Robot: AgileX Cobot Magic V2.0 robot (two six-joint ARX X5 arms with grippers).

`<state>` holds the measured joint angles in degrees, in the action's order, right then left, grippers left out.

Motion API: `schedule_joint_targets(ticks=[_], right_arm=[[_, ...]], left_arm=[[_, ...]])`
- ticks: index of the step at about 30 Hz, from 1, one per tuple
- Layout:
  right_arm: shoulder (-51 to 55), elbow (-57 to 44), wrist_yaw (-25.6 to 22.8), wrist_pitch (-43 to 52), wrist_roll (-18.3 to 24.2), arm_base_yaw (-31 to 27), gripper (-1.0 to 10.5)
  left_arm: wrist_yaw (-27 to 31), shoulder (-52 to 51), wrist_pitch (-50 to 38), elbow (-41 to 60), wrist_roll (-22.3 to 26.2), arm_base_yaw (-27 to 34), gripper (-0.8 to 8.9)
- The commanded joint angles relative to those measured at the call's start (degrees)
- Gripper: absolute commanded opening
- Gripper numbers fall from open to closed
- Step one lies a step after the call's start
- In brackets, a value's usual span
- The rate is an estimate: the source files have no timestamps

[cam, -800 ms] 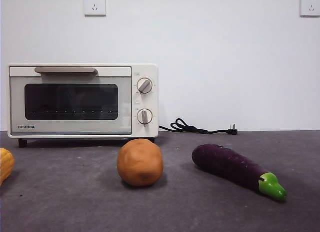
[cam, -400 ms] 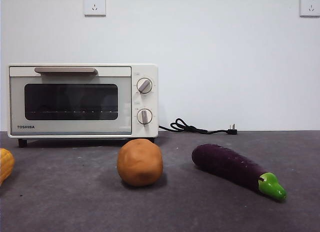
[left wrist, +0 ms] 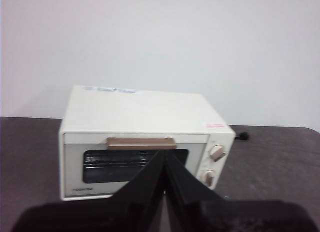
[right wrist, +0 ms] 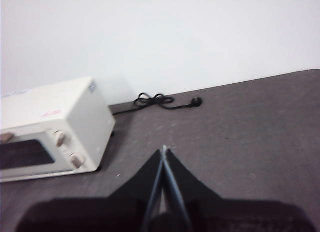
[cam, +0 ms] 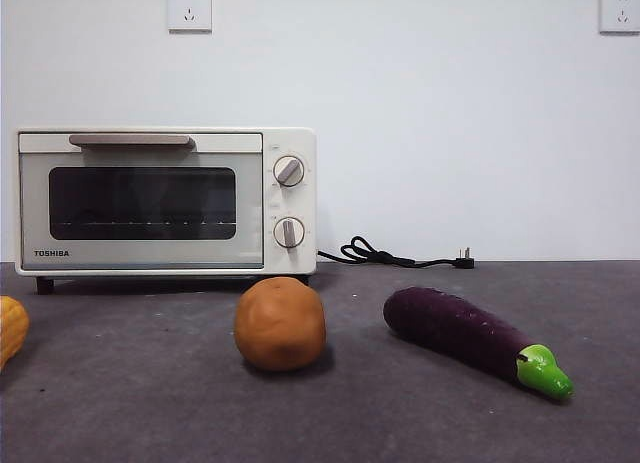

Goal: Take the eggplant from the table,put the eggplant in the oven

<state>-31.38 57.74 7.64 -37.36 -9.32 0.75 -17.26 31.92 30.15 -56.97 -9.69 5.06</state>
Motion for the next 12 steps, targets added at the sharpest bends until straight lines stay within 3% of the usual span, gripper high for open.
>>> schedule_joint_targets(ticks=[1,12], right_arm=[[-3.67,5.64,2.19,-2.73,2.99,0.04,-0.1],[-16.9,26.84,13.0,-13.51,5.95,0.07,-0.1]], left_arm=[[-2.8,2.64,1.92,-5.27,1.31,-0.55,-0.05],[-3.98,10.58,10.86,-23.43,4.42,-3.15,-0.05]])
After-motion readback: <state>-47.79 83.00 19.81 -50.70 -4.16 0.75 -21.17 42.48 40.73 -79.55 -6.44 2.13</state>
